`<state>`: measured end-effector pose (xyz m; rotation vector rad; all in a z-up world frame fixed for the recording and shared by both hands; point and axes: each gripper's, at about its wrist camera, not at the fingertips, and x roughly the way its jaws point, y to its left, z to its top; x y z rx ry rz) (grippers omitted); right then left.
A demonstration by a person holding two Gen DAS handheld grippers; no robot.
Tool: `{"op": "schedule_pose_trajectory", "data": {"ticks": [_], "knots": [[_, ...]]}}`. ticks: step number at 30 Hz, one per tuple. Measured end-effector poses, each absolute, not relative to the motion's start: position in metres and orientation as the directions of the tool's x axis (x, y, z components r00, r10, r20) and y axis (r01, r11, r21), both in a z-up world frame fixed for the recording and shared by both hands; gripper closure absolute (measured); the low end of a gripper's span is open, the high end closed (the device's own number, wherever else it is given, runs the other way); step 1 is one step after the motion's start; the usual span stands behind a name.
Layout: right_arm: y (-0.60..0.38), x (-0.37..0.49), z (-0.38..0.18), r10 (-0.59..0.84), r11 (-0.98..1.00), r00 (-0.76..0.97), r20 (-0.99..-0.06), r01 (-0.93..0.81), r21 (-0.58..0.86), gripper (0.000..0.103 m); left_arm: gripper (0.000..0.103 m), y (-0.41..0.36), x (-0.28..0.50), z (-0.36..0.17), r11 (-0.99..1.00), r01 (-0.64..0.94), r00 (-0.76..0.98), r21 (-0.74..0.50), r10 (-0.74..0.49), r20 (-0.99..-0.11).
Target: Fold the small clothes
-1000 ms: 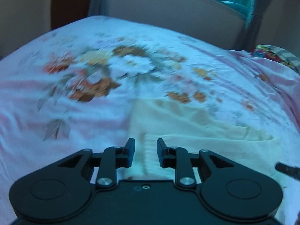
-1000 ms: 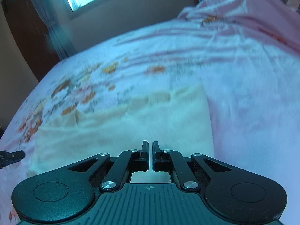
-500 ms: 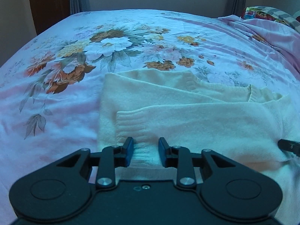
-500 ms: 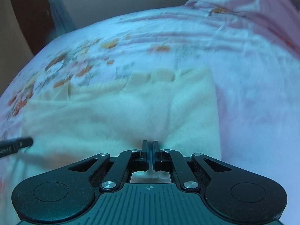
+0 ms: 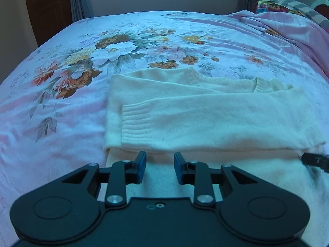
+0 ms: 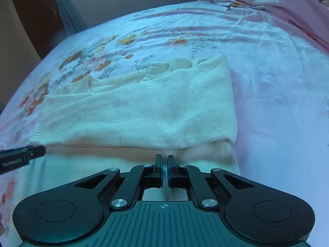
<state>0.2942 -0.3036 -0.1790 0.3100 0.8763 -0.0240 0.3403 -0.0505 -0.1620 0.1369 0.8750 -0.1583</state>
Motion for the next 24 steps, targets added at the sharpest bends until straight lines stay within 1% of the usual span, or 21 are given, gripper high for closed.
{"op": "schedule_pose_trajectory", "data": {"ticks": [5,8,11,13,14,15,16,19,21,24], "knots": [[-0.297,0.282,-0.17,0.107,0.96,0.654,-0.748,0.128,0.25,0.099,0.074,-0.049,0.329,-0.164,0.98,0.194,0.617,0.044,-0.087,-0.782],[-0.296,0.277,-0.169,0.105,0.965,0.661,-0.743,0.114,0.238,0.099,0.074,-0.046,0.321,-0.164,0.975,0.212,0.632,0.06,-0.09,-0.77],[-0.307,0.269,-0.169,0.104,0.957,0.677,-0.728,0.132,0.26,0.097,0.07,-0.032,0.318,-0.161,0.978,0.207,0.633,0.025,-0.114,-0.766],[-0.318,0.266,-0.173,0.101,0.947,0.676,-0.73,0.158,0.278,0.087,0.063,-0.022,0.324,-0.157,0.982,0.191,0.642,-0.004,-0.128,-0.756],[-0.322,0.265,-0.175,0.087,0.946,0.675,-0.733,0.175,0.273,0.07,0.056,-0.018,0.329,-0.156,0.984,0.177,0.645,-0.012,-0.126,-0.754],[-0.325,0.264,-0.177,0.071,0.945,0.676,-0.733,0.191,0.267,0.049,0.05,-0.016,0.334,-0.154,0.986,0.168,0.646,-0.018,-0.124,-0.753],[-0.328,0.262,-0.177,0.062,0.942,0.684,-0.727,0.201,0.269,0.045,0.049,-0.014,0.338,-0.153,0.986,0.164,0.647,-0.029,-0.13,-0.751],[-0.33,0.259,-0.174,0.021,0.948,0.703,-0.71,0.212,0.237,0.044,0.049,-0.017,0.343,-0.153,0.985,0.169,0.652,-0.039,-0.142,-0.745],[-0.331,0.26,-0.171,0.03,0.943,0.723,-0.69,0.208,0.26,0.044,0.054,-0.022,0.346,-0.158,0.981,0.185,0.643,-0.053,-0.162,-0.748],[-0.328,0.273,-0.161,0.009,0.947,0.754,-0.657,0.204,0.247,0.044,0.056,-0.026,0.354,-0.164,0.987,0.154,0.645,-0.05,-0.139,-0.751]]}}
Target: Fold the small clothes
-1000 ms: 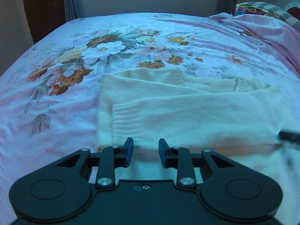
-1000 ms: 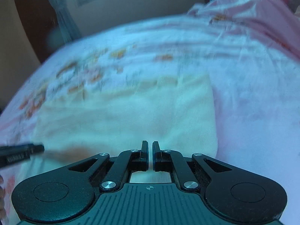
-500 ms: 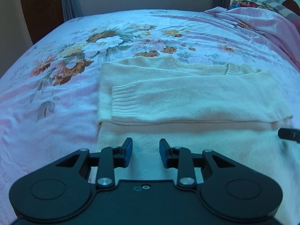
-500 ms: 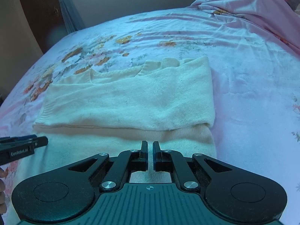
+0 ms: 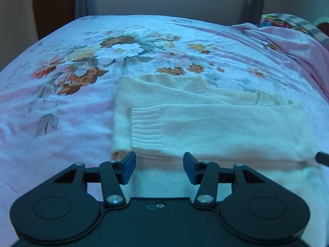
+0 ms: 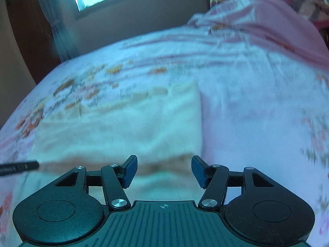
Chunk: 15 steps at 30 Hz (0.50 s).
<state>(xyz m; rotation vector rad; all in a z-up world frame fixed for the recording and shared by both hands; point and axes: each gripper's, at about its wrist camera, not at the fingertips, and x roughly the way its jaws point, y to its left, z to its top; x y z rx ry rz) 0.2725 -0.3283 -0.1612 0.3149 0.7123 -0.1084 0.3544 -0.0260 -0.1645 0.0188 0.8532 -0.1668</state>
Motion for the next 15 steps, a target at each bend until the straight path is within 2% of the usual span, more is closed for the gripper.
{"op": "schedule_pose_trajectory", "data": {"ticks": [4,5,7,9,12,15], "knots": [[-0.327,0.305,-0.159,-0.018,0.958,0.755,-0.655,0.2,0.204,0.044,0.056,-0.03,0.371,-0.166,0.99,0.139,0.657,-0.031,-0.115,-0.745],[-0.325,0.313,-0.165,-0.015,0.963,0.734,-0.679,0.194,0.189,0.044,0.056,-0.031,0.377,-0.174,0.992,0.127,0.63,-0.009,-0.087,-0.772],[-0.32,0.325,-0.19,-0.019,0.974,0.654,-0.756,0.185,0.135,0.044,0.054,-0.032,0.377,-0.184,0.991,0.136,0.632,0.016,-0.074,-0.772],[-0.312,0.322,-0.197,-0.045,0.986,0.655,-0.754,0.149,0.071,0.044,0.055,-0.038,0.371,-0.183,0.986,0.157,0.645,0.061,-0.056,-0.762],[-0.314,0.313,-0.182,-0.01,0.981,0.671,-0.741,0.149,0.122,0.044,0.057,-0.029,0.361,-0.171,0.99,0.141,0.637,0.003,-0.089,-0.766],[-0.307,0.284,-0.163,0.038,0.981,0.705,-0.708,0.11,0.162,0.044,0.054,-0.023,0.334,-0.16,0.983,0.183,0.642,0.016,-0.107,-0.759]]}}
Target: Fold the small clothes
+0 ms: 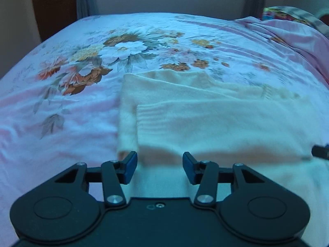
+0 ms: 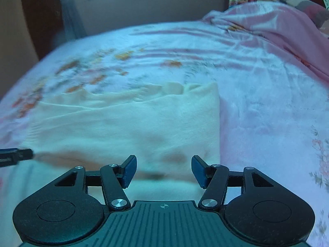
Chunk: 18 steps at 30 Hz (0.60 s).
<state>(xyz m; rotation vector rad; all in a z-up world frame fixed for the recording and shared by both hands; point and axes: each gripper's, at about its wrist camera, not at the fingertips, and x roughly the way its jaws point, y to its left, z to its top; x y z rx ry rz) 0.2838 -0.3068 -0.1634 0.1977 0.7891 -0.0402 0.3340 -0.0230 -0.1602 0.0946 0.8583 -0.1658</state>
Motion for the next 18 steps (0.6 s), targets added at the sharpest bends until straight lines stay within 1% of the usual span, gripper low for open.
{"op": "schedule_pose_trajectory", "data": {"ticks": [2,5,8,10,13,18], "knots": [[-0.299,0.261,-0.157,0.075,0.981,0.708,-0.702,0.072,0.177,0.044,0.054,-0.016,0.311,-0.158,0.977,0.212,0.628,0.011,-0.128,-0.768],[-0.288,0.228,-0.159,0.145,0.969,0.683,-0.715,0.047,0.242,0.044,0.054,-0.001,0.275,-0.164,0.975,0.222,0.587,-0.02,-0.15,-0.795],[-0.274,0.202,-0.178,0.141,0.977,0.624,-0.769,0.039,0.211,0.044,0.054,0.013,0.243,-0.172,0.976,0.219,0.578,0.0,-0.13,-0.805],[-0.27,0.182,-0.179,0.128,0.981,0.627,-0.768,0.034,0.192,0.044,0.054,0.023,0.223,-0.171,0.977,0.213,0.575,0.002,-0.123,-0.809],[-0.27,0.155,-0.169,0.152,0.973,0.636,-0.757,0.038,0.227,0.044,0.054,0.036,0.196,-0.165,0.977,0.212,0.562,-0.006,-0.127,-0.818],[-0.271,0.098,-0.158,0.146,0.971,0.638,-0.756,0.052,0.232,0.044,0.053,0.06,0.153,-0.151,0.982,0.191,0.576,-0.007,-0.118,-0.809]]}}
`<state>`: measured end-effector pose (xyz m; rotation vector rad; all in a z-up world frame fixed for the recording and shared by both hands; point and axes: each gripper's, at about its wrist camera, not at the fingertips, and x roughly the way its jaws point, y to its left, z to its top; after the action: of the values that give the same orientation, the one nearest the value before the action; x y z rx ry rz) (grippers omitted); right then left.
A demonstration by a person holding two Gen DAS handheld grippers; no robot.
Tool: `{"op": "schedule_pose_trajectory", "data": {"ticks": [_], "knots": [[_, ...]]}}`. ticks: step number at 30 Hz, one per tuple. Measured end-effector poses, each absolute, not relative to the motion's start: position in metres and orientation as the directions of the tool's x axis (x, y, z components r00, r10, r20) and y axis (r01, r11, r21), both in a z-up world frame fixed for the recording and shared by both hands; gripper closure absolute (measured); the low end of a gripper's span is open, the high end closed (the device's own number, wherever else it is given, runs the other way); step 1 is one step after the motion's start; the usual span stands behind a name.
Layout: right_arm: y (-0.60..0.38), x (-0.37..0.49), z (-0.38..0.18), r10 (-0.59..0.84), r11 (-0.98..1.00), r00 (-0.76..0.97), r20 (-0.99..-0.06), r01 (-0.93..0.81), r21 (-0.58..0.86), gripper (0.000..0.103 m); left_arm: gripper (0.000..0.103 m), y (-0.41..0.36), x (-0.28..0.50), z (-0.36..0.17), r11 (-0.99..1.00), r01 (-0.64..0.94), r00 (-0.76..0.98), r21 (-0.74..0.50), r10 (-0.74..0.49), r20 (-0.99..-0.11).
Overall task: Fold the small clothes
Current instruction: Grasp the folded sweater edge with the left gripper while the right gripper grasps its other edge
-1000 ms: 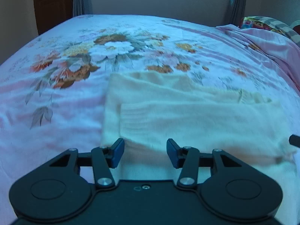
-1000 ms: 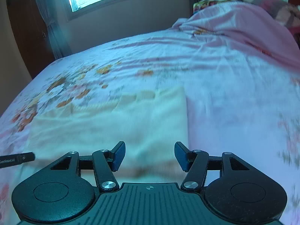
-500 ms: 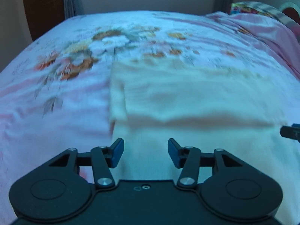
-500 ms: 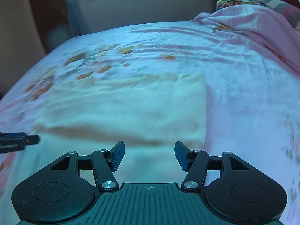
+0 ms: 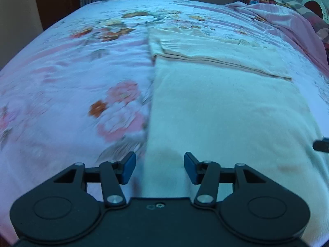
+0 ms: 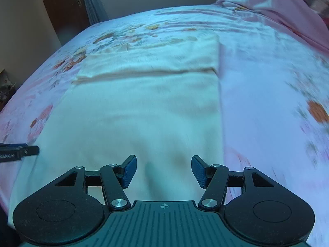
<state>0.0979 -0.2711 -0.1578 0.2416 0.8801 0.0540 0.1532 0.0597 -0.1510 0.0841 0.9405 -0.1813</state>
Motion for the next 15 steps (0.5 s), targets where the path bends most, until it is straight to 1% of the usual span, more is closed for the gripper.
{"op": "schedule_pose_trajectory", "data": {"ticks": [7,12,15], "knots": [[-0.283,0.026,-0.159,0.122,0.964,0.61,-0.783,0.116,0.241,0.044,0.053,0.082,0.109,-0.155,0.983,0.179,0.544,-0.038,-0.131,-0.829],[-0.29,-0.003,-0.166,0.106,0.952,0.599,-0.794,0.17,0.255,0.044,0.055,0.092,0.093,-0.163,0.983,0.153,0.531,-0.101,-0.168,-0.831],[-0.295,-0.017,-0.171,0.124,0.939,0.591,-0.797,0.191,0.288,0.044,0.057,0.095,0.083,-0.165,0.978,0.156,0.518,-0.137,-0.199,-0.832]]}}
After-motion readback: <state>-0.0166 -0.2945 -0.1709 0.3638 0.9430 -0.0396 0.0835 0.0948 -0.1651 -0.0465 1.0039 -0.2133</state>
